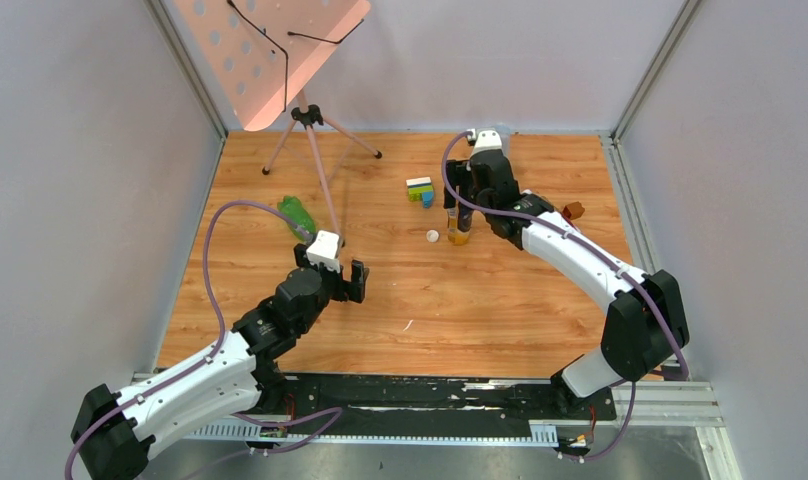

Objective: Unscrew the bottle caps
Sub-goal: Place the plastic bottle at the center of the board, then pick up the plastic bottle at the center of the board.

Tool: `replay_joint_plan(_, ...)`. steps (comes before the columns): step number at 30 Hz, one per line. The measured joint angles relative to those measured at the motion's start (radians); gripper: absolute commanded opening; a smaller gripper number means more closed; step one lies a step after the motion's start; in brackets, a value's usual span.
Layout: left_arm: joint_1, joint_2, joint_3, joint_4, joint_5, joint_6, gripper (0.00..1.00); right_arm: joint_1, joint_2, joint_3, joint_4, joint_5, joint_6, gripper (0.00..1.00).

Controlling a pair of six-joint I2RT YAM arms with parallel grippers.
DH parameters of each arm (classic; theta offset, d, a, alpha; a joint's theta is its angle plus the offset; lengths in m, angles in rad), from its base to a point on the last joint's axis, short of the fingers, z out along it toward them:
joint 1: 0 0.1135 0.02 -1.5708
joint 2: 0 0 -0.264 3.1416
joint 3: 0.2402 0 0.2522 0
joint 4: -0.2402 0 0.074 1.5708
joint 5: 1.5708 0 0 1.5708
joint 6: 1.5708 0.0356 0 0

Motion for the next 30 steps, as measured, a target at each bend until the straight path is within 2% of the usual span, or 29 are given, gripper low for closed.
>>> replay_joint_plan(7,0.0,0.0,0.0,0.0,-0.005,0.0,1.0,0.0,0.0,0.006,-0.003,0.003,-0.003,0.76)
replay_joint_plan(17,0.0,0.001,0.0,0.0,-0.012,-0.001,1.0,-0.011,0.0,0.006,-0.003,0.01,-0.012,0.86)
replay_joint_plan(19,0.0,0.004,0.0,0.0,-0.02,-0.003,1.0,-0.016,0.0,0.006,-0.003,0.01,-0.016,0.9)
replay_joint_plan(25,0.002,0.014,0.004,-0.023,-0.089,-0.05,1.0,-0.029,-0.024,0.024,-0.051,-0.024,-0.023,0.91)
replay_joint_plan(30,0.08,0.042,0.035,-0.069,-0.117,-0.093,1.0,-0.033,-0.116,0.032,-0.085,-0.105,-0.025,0.91)
